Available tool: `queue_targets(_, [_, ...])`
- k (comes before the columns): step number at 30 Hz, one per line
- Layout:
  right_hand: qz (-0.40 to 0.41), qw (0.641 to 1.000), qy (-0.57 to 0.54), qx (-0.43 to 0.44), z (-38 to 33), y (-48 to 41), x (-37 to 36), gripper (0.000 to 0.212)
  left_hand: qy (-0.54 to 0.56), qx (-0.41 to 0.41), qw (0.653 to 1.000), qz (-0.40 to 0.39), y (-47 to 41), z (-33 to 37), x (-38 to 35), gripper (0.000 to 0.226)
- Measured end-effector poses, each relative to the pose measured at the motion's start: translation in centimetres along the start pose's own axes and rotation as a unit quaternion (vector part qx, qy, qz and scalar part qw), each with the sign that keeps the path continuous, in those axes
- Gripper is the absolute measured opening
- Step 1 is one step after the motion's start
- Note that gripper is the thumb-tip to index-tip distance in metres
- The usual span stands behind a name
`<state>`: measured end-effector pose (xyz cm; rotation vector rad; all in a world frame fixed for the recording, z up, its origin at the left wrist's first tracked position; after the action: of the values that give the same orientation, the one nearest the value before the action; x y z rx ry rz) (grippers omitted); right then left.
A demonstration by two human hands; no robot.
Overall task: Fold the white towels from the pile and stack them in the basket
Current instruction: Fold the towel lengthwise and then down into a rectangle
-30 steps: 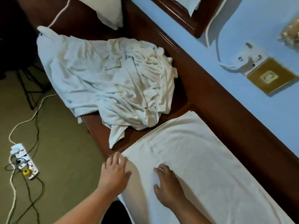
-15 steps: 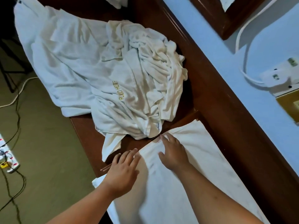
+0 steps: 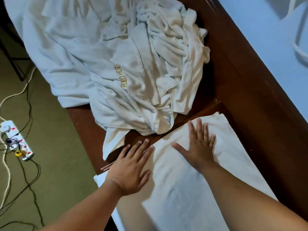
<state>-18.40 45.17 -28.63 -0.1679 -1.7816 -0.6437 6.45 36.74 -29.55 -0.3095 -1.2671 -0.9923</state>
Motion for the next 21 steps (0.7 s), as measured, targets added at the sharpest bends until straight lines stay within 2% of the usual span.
queue_targets(9, [0.058, 0.998, 0.014, 0.026, 0.2, -0.3, 0.2, 0.102, -0.035, 0.011, 0.999, 0.027, -0.2, 0.2, 0.4, 0.080])
queue_targets(15, [0.121, 0.992, 0.021, 0.035, 1.5, -0.1, -0.4, 0.087, -0.041, 0.014, 0.997, 0.058, -0.3, 0.7, 0.1, 0.082])
queue_targets(21, [0.136, 0.990, 0.020, 0.041, 1.6, -0.5, -0.8, 0.083, -0.058, 0.020, 0.995, 0.075, -0.5, 0.5, 0.2, 0.085])
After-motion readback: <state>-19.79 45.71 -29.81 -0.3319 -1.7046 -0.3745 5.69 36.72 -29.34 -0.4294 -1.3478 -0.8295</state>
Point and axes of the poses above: each hand's wrist, its own y-axis away from the middle knuckle, its own x-axis out of the back of the hand, z = x × y, the point moved 6 cm from there along -y, towards the middle knuckle, and after that the axes turned 12 degrees about x, right-handed, at the moved point
